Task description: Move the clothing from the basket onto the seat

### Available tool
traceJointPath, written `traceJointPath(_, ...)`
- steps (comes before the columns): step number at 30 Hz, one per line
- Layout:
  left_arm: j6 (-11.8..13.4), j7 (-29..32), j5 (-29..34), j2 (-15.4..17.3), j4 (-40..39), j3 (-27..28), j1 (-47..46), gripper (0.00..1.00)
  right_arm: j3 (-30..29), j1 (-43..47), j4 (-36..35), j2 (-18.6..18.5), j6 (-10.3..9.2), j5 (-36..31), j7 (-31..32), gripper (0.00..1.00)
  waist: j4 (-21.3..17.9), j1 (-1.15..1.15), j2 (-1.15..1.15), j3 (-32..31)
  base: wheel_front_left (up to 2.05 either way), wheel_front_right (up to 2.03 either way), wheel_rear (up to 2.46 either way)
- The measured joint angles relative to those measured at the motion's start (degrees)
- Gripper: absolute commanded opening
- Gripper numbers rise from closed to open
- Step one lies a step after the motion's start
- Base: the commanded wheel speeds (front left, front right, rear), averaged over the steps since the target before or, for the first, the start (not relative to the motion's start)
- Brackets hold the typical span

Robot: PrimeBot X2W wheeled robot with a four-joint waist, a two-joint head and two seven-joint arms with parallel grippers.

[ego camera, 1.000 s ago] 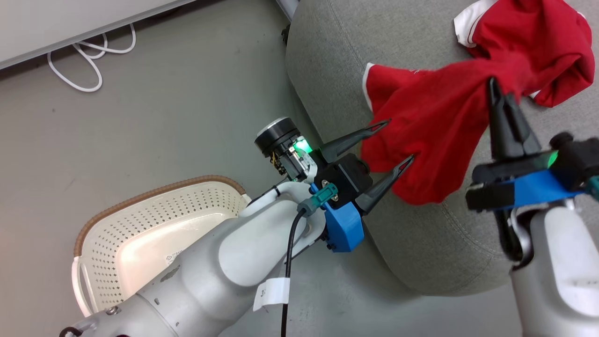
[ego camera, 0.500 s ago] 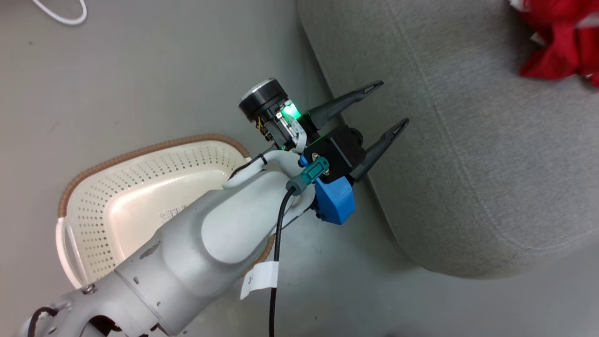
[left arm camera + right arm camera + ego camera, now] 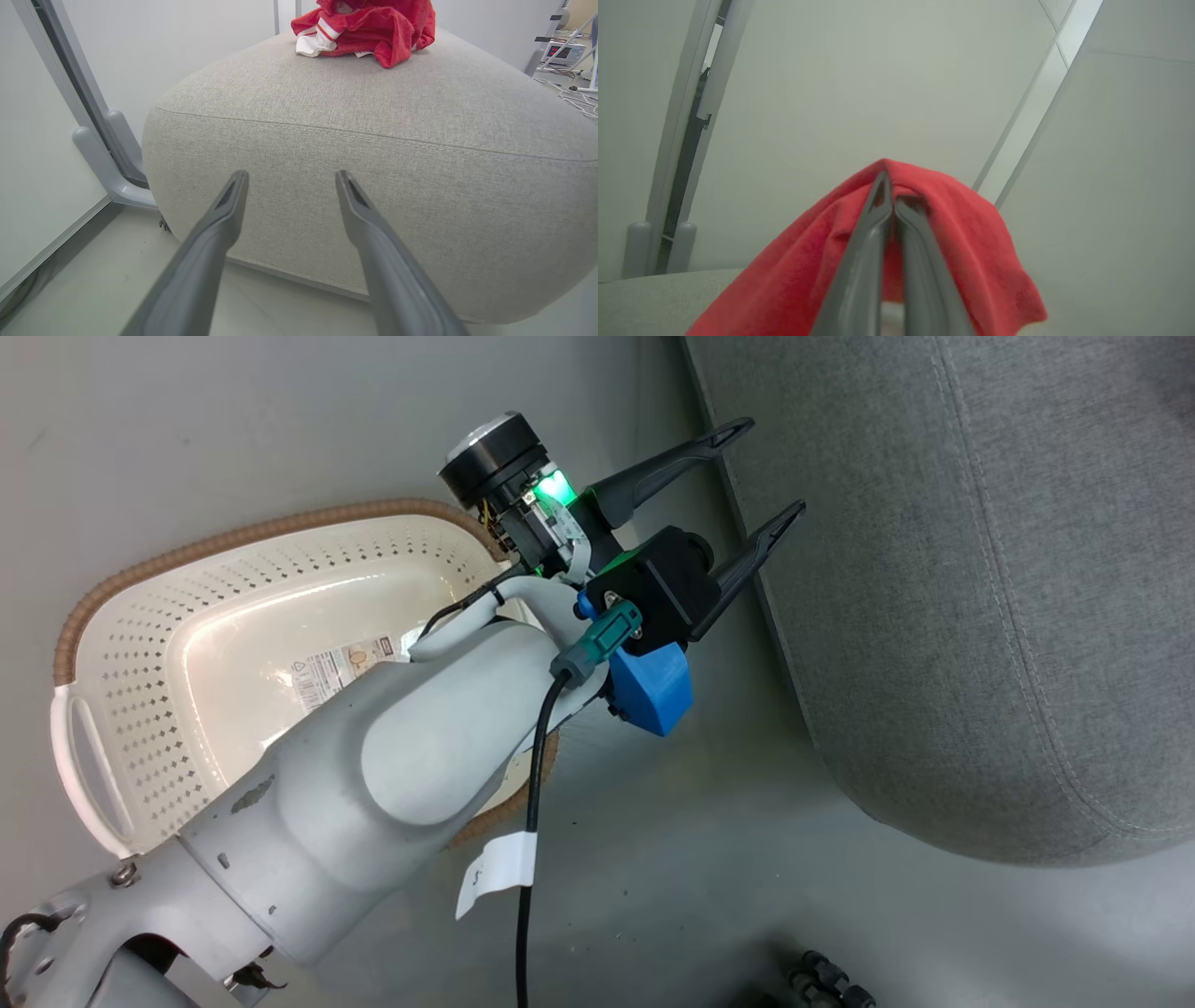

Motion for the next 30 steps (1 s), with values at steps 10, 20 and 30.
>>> traceJointPath(10,0.0,0.6,0.1,0.7,-0.9,-0.6,-0.2,1.0,-1.3,5.3,6.6,6.3,0.0,-2.0,0.0,0.0,0.2,0.0,0.0,2.4,0.0,0.0,0.0)
traceJointPath(20,0.5,0.6,-0.5,1.3,-0.8,-1.0,-0.2,1.0,-2.1,8.5,8.4,8.9,0.0,-2.3,0.0,1.0,0.0,-0.01,0.0,1.1,0.0,0.0,0.0)
traceJointPath(30,1.8,-1.3,-2.3,0.1,0.1,0.0,3.1,1.0,-1.8,20.7,-0.1,12.5,0.0,-3.4,0.0,1.0,-0.3,-0.01,0.0,-5.4,0.0,0.0,0.0)
